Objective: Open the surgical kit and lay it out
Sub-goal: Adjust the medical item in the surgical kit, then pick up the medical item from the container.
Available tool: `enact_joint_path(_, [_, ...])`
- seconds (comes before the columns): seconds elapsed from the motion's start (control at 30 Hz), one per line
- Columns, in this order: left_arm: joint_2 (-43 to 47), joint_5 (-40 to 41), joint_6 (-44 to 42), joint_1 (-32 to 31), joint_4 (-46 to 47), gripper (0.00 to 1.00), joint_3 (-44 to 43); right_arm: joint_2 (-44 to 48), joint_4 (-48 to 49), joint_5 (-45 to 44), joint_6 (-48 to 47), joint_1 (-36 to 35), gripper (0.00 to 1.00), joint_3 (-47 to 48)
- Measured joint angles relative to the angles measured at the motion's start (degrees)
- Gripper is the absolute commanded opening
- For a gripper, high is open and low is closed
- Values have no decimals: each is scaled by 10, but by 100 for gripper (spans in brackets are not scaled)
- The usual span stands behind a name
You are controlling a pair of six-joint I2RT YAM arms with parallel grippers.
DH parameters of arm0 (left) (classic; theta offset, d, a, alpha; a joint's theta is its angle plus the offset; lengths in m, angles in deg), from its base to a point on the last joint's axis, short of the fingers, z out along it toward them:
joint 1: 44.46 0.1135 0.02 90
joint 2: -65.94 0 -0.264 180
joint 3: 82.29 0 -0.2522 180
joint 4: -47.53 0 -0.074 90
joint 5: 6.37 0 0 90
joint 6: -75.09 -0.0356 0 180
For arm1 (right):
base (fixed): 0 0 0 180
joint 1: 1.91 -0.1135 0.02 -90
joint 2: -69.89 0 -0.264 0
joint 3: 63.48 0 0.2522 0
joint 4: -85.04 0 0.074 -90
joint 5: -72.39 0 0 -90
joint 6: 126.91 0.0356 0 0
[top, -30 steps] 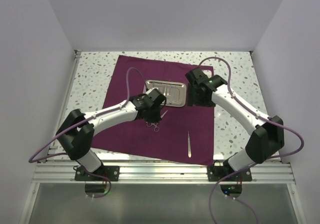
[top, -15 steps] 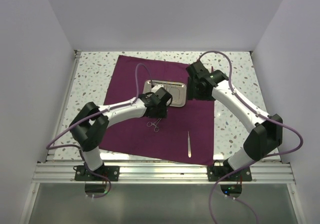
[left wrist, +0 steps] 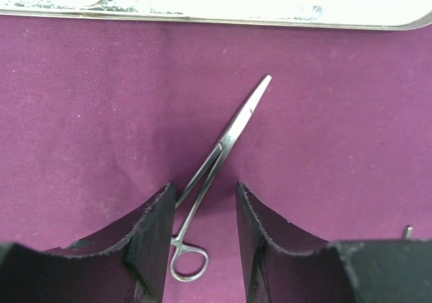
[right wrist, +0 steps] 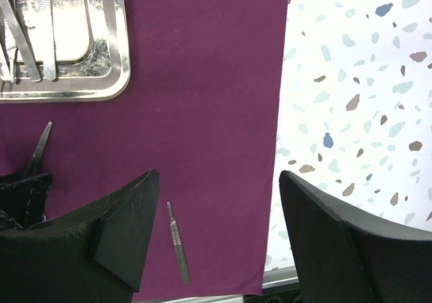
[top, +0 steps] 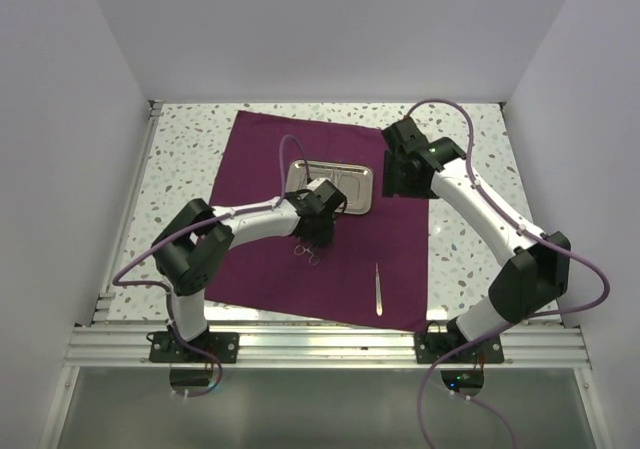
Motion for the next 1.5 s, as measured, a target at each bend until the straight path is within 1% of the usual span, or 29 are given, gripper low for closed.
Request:
enact_joint_path(0.13, [2,-13,7,2,5,43,6,4,0,0,-3,1,75,0])
enact_joint_path(0.27, [6,-53,28,6,-3,43,7,10,0,-2,-4,3,75,0])
enact_joint_path(0.53, [32,-130,56,-12,-77,45,10,16,2,-1,-8,8,75,-6])
enact_joint_path(0.7, [63,-141,60,-18,-117,48,2,10,9,3,-8,8,75,-1])
enact_joint_path(0.77, [64,-135,59,-18,-149,51,-28,-7,14,15,-8,8,74,16])
enact_joint_path(0.87, [66,-109,49,-17,-191,54,-110,-46,36,45,-7,9,74,56])
enact_joint_path(0.93, [74,-89,39,-13,-204,55,-169,-79,58,63,-7,10,71,89])
enact_joint_path(0.97, [83,-79,33,-10,-206,55,-190,-101,66,73,-7,10,69,109])
enact_joint_path(1.0, [96,-73,28,-2,-206,55,-203,-124,75,80,-7,10,65,130])
enact_joint_path(1.03, [108,-71,23,7,-208,54,-208,-150,82,85,-7,10,63,154])
enact_joint_path(1.07, [124,-69,18,20,-210,54,-210,-179,85,93,-5,10,61,181])
enact_joint_path(1.1, [140,-68,14,36,-216,54,-209,-210,92,96,-4,10,53,206])
enact_joint_path(1.17, [169,-63,3,68,-223,53,-199,-270,99,104,-2,10,47,257])
enact_joint_path(1.27, [201,-49,-8,103,-240,53,-177,-347,103,109,2,10,42,307])
enact_joint_path(1.37, [221,-43,-16,107,-255,53,-155,-418,94,109,3,10,38,354])
enact_joint_path(1.5, [239,-42,-19,108,-270,53,-137,-490,75,107,3,10,38,430])
